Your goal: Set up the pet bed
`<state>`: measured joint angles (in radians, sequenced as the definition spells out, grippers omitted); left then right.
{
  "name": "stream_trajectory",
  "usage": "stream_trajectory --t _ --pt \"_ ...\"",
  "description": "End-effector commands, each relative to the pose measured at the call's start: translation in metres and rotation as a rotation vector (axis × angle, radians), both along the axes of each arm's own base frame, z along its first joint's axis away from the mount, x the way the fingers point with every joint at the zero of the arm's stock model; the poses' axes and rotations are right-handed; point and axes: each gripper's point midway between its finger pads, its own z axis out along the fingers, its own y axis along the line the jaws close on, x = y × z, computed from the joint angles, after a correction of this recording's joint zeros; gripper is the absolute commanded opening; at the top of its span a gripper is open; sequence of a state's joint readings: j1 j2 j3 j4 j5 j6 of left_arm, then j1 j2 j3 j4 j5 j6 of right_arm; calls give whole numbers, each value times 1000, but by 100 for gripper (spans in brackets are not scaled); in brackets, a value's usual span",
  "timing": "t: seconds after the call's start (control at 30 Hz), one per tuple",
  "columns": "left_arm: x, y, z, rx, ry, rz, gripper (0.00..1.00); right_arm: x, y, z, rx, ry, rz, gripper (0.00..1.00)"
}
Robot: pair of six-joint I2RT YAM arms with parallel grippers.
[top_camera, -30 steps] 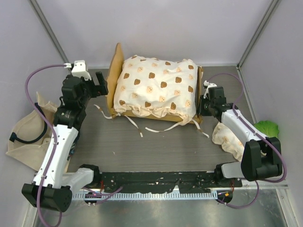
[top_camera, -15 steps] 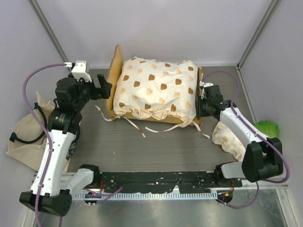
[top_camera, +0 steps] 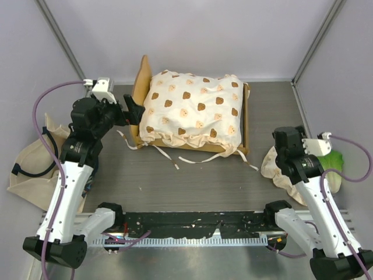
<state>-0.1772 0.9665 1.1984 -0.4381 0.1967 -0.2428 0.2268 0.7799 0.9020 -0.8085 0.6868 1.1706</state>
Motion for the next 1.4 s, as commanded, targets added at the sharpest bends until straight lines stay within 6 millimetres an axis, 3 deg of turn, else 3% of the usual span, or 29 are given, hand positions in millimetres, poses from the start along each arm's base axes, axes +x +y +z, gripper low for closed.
stream_trajectory --t 0.0,0.2,0.27,0.4,0.67,0.83,0.9,0.93,1.0,1.03,1.13,1.23,1.37 --pt "2 -12 11 -85 -20 -31 100 -50 -44 -44 109 23 -483 82" --pt "1 -15 10 -102 -3 -43 100 -59 -61 -68 130 84 -592 91" --pt "1 -15 9 -96 1 -42 100 -65 -77 -80 119 151 -644 93" --pt "0 -13 5 -79 7 -36 100 -58 -97 -99 184 239 -669 95" --pt "4 -13 -3 -81 20 -32 100 -72 -95 -155 366 387 -696 93" --pt "5 -14 -5 -78 31 -38 100 -69 -101 -170 377 352 -718 62" --pt "5 -14 -5 -77 28 -37 100 -67 -102 -174 372 335 -713 55" --pt "5 -14 -6 -75 29 -36 100 -66 -102 -174 370 330 -706 38" --pt "4 -13 -7 -74 32 -32 100 -60 -100 -168 370 320 -663 17" --pt "4 -12 -8 -72 33 -26 100 -57 -98 -165 367 317 -622 1" --pt "4 -10 -8 -72 28 -19 100 -42 -88 -144 373 230 -490 1" --pt "3 -11 -7 -71 28 -21 100 -34 -82 -107 330 129 -374 1" --pt "2 -6 -2 -71 11 3 100 -13 -75 -34 157 23 -114 1"
